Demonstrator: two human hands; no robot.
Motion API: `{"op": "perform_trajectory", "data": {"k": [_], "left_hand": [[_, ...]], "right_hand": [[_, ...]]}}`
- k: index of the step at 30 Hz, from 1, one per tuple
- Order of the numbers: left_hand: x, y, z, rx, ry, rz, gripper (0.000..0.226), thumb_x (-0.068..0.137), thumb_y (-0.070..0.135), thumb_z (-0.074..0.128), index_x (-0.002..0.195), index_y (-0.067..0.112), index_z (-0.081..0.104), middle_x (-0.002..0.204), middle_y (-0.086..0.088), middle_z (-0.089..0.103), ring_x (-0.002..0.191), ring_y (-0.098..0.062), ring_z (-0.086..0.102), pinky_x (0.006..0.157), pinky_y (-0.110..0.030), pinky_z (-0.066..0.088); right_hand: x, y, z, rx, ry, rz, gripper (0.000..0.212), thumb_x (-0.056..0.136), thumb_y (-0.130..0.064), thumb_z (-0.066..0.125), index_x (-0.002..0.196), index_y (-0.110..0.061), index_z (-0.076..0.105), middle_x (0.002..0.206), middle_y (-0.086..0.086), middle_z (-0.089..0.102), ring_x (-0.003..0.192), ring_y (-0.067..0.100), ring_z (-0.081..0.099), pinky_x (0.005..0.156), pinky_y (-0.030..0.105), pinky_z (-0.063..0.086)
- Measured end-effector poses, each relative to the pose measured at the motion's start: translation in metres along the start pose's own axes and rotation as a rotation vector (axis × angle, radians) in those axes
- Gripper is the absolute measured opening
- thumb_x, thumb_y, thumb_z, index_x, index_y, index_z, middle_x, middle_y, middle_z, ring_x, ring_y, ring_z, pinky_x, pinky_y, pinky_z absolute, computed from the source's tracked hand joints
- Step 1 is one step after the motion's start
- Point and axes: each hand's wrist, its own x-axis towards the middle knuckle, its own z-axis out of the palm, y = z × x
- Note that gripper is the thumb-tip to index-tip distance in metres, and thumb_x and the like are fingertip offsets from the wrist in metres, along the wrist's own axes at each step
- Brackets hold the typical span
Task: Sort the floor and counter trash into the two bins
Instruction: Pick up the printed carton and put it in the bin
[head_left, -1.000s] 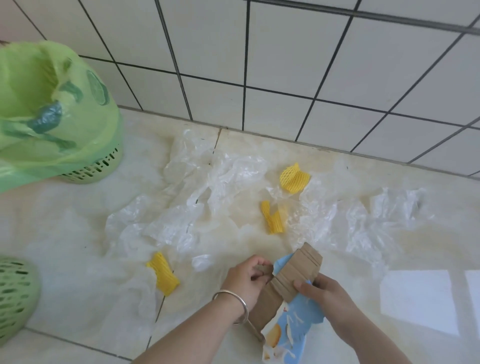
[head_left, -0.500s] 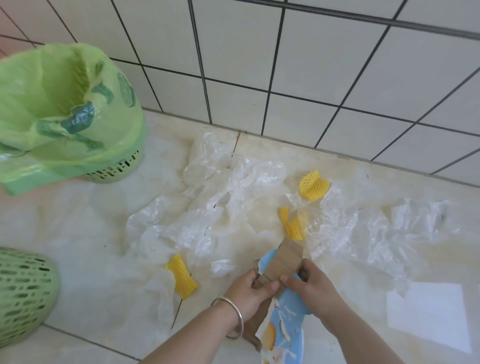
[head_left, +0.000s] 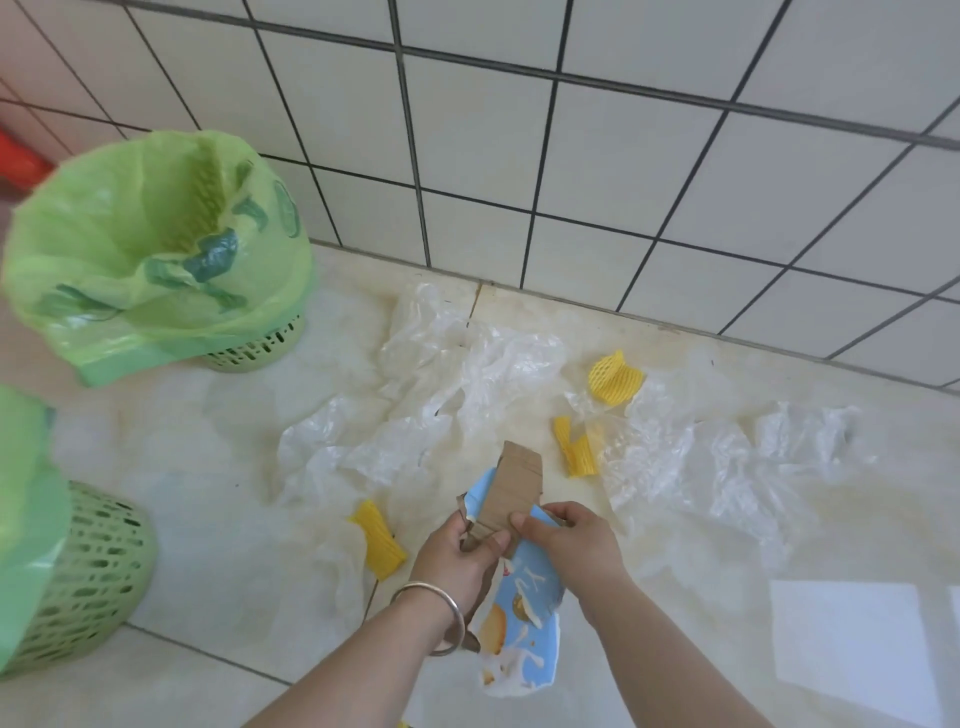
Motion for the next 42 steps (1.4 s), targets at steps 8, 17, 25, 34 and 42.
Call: {"op": "perform_trajectory", "data": {"k": [8,17,25,34,42], "left_hand": [[-0.059,0.049,-0.055,0.104,0.075,0.177,0.01,0.085,0.022,0.065,0.094,0.024,0.061,0.055,0.012,0.056,0.037,0.003,0.046,0.048,-0.019,0.036],[-0.161,0.091,-0.135,0.04,0.205,0.346,0.006,0.082,0.025,0.067,0.086,0.027,0.063,0.056,0.01,0.055,0.049,-0.009,0.044,0.054,-0.026,0.036],[-0.28,0.11,-0.205,0.0,0.374,0.436,0.003,0.085,0.023,0.065,0.085,0.024,0.062,0.075,0.003,0.068,0.071,-0.019,0.06,0.072,-0.029,0.049],[-0.308,0.101,-0.29,-0.192,0.463,0.528,0.034,0.084,0.013,0.067,0.107,0.027,0.048,0.088,0.005,0.067,0.086,-0.015,0.066,0.08,-0.019,0.052],[-0.274,0.116,-0.385,-0.047,0.654,0.601,0.051,0.074,0.017,0.076,0.1,0.043,0.04,0.094,0.013,0.06,0.094,-0.017,0.063,0.09,-0.032,0.05]], "right_hand": [[-0.079,-0.046,0.026,-0.023,-0.066,-0.162,0.024,0.082,-0.04,0.066,0.091,-0.018,0.061,0.097,0.007,0.071,0.091,0.026,0.069,0.084,0.041,0.057],[-0.201,-0.108,0.064,-0.036,-0.1,-0.373,0.032,0.083,-0.038,0.068,0.101,-0.013,0.062,0.098,0.006,0.067,0.088,0.024,0.065,0.079,0.035,0.053],[-0.303,-0.124,0.096,0.001,-0.284,-0.547,0.041,0.081,-0.02,0.073,0.117,-0.007,0.058,0.104,0.008,0.066,0.085,0.022,0.065,0.059,0.026,0.056],[-0.349,-0.164,0.174,-0.213,-0.265,-0.78,0.024,0.085,-0.014,0.067,0.104,-0.012,0.053,0.097,0.005,0.061,0.081,0.022,0.061,0.075,0.04,0.056],[-0.34,-0.211,0.263,-0.392,-0.169,-1.031,0.024,0.087,-0.017,0.063,0.108,-0.013,0.054,0.095,-0.001,0.058,0.081,0.021,0.056,0.075,0.035,0.049]]}}
